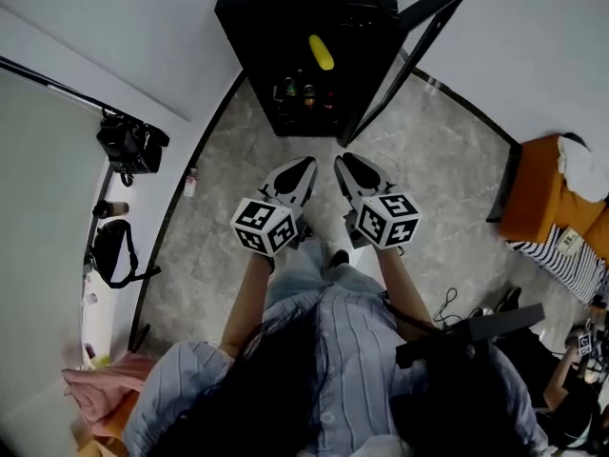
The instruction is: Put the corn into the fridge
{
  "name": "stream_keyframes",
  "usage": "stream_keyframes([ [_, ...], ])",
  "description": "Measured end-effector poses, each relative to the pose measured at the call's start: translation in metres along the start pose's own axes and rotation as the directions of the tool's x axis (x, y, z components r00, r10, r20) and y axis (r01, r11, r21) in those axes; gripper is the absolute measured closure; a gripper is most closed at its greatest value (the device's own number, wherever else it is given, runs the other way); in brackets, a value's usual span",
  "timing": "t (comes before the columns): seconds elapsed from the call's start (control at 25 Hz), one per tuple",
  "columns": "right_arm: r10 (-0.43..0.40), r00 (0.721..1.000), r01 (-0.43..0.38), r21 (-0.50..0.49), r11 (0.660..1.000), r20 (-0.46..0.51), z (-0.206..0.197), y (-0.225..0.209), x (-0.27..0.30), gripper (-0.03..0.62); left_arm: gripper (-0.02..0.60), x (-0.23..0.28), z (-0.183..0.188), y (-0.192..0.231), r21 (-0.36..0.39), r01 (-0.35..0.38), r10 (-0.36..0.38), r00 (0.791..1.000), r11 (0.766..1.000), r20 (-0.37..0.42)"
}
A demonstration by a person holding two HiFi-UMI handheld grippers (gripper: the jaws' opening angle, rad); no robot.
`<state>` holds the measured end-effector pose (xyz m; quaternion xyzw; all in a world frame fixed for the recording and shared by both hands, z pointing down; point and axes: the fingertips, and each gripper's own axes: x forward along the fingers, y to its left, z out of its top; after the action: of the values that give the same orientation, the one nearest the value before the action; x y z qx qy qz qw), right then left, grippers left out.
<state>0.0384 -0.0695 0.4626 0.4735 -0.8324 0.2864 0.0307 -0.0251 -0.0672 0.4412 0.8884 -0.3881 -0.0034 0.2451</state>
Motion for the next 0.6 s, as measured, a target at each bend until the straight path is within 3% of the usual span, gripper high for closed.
stream_keyframes([
  [0.6,0.086,0.996,-0.082,-0.106,0.991,0.039,-0.013,0.038,-0.098,0.542,0.572,-0.041,-0.010,-0.097,0.079,-0.007,0.001,0.997,0.997,0.071],
])
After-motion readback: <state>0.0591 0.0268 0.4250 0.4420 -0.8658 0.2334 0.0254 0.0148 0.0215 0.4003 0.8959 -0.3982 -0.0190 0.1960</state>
